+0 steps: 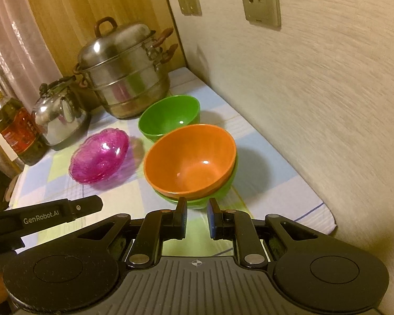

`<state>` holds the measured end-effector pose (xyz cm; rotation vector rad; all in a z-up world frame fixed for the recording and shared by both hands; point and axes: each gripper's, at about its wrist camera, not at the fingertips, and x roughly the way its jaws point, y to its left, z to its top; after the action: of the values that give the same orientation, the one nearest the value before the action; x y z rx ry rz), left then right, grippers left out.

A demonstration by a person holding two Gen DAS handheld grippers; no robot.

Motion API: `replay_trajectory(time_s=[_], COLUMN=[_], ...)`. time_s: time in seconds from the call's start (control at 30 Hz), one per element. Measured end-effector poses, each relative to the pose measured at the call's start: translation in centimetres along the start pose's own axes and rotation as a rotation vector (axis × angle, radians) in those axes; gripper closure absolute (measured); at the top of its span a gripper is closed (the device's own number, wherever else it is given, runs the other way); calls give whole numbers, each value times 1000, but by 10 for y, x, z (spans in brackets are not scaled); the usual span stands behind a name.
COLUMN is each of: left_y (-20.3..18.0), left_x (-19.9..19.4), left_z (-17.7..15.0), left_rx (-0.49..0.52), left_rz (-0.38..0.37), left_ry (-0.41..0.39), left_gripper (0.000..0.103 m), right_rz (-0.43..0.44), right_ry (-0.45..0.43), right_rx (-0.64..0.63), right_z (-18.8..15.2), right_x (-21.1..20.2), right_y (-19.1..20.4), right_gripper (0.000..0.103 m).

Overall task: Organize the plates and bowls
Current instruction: 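Open both grippers and pull back from the nested bowls, then move both grippers to the other green bowl's rim and close on it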

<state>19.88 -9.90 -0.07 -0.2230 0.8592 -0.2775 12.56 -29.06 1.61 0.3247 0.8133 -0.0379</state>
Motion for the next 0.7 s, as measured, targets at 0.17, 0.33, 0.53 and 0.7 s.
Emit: replay_trajectory(time_s=[0.17, 0.33, 0.53, 0.7], left_y=[3, 8, 17, 20], left_x=[6, 18, 41, 68], left_z=[5, 18, 43, 70], left_rx=[-6, -23, -38, -28], left_rz=[-5, -18, -11, -1], left_ry=[-1, -7, -9, -5], left_gripper=[80, 80, 80, 79], right_rz=[13, 15, 26, 35], right_ry=[-8, -18, -24, -22], right_rx=[14, 31, 36, 9], right_z=[6, 22, 54, 83], right_x=[2, 8, 30, 59], right_y=[0, -6, -12, -11], right_gripper=[86, 86, 86, 86])
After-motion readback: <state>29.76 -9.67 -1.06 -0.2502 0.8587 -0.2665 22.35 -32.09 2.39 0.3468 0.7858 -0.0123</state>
